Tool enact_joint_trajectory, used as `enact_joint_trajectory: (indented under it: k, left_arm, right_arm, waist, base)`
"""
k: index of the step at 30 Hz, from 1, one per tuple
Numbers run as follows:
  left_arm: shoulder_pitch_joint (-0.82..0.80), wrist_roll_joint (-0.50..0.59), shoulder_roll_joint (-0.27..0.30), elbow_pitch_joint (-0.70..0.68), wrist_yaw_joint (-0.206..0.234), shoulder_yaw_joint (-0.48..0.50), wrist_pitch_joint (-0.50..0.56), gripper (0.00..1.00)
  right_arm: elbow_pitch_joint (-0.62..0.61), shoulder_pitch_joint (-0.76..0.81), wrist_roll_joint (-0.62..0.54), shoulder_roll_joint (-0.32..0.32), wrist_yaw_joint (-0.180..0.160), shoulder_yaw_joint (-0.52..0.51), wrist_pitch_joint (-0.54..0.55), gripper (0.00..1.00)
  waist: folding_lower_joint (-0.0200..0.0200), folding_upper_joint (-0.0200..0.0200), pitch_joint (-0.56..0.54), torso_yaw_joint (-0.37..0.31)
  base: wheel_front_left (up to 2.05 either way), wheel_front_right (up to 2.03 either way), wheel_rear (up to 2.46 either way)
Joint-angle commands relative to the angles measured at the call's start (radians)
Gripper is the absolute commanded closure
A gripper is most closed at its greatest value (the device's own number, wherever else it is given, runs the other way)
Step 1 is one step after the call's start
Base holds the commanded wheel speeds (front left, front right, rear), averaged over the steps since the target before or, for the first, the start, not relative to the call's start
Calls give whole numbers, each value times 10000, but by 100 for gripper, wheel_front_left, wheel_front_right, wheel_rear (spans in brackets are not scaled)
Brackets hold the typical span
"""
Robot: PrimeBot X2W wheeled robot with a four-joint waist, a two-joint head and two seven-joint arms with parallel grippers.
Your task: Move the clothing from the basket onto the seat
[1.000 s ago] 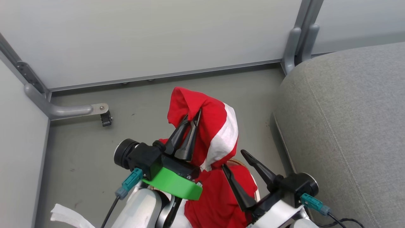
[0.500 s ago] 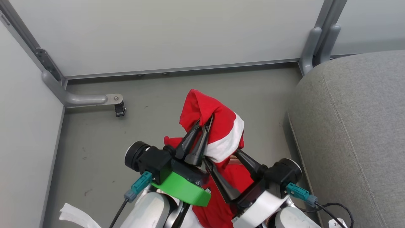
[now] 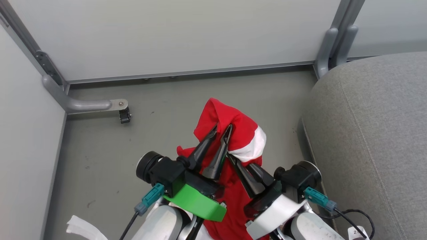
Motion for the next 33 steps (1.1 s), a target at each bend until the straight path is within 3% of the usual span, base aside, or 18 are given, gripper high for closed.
enact_joint_trajectory:
  k: [1,4,24,33]
  left_arm:
    - [159,16,24,-13,58,84,-10,0]
    - [229,102,22,93,84,204,-11,0]
    - [297,497,25,537,-20,821,-10,0]
    - [446,607,30,627,-44,993,-10,0]
  right_arm:
    - [-58,135,-98,-21,-12,-17,-43,100]
    - [-112,244,-122,-37,-10,-68,-41,100]
    - [-203,434,51,-58,-10,-196,-43,100]
    - [-234,361,-79,-32,-10,-283,-43,100]
  waist:
    - [0,0,-18,-205]
    - [0,0,-52,-612]
    - [0,0,178,-5119]
    - [0,0,281,-6273]
  base:
    - [0,0,0]
    - [0,0,0]
    - [0,0,0]
    - [0,0,0]
